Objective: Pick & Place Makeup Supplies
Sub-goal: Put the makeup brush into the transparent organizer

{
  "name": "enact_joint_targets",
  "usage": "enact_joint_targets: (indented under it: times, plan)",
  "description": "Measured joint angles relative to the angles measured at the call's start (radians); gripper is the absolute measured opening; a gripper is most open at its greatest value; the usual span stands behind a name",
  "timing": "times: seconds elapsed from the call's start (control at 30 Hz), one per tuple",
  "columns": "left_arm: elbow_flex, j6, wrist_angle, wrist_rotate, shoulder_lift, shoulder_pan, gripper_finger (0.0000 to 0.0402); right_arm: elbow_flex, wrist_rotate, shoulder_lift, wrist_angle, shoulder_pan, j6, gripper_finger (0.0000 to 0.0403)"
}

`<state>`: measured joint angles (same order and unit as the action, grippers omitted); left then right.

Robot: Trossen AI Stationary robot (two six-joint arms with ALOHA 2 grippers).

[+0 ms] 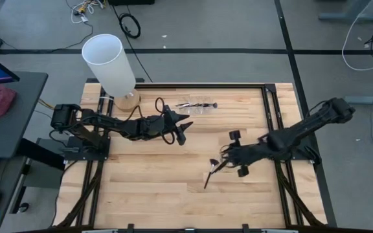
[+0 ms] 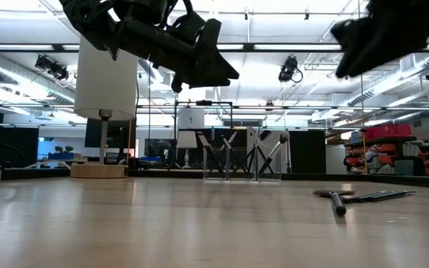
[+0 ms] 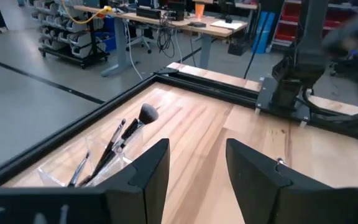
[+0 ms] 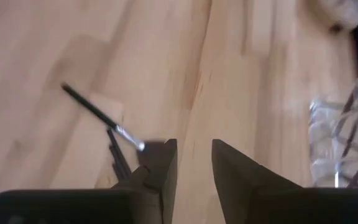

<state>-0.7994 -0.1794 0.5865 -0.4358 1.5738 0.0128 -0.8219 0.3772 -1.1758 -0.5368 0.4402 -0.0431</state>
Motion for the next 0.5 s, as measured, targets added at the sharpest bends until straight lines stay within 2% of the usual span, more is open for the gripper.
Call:
enact_joint_targets:
  times: [0.1,0.2,0.27,0.37,0.5]
  plan:
    - [0.0,-0.046,-0.001,0.0,0.0,-0.004,0.0163,0.088,-0.021,0.12,0.097,0.015,-0.029,0.0103]
    - [0.0,-0.029,-0.005,0.0,0.0,-0.005,0.0163,0.265,-0.151,0.219,0.335,0.01,-0.068,0.0103]
    - [0.0,-0.013,-0.006,0.0,0.001,-0.005,0.0163,0.398,-0.202,0.25,0.535,0.002,-0.103,0.0103]
    - [0.0,-0.01,-0.009,-0.006,0.0,-0.001,0.0163,0.559,-0.173,0.25,0.804,-0.019,-0.11,0.0103]
    - [0.0,-0.008,-0.018,-0.009,0.0,0.002,0.0163,0.656,-0.152,0.244,0.882,-0.075,-0.095,0.0103]
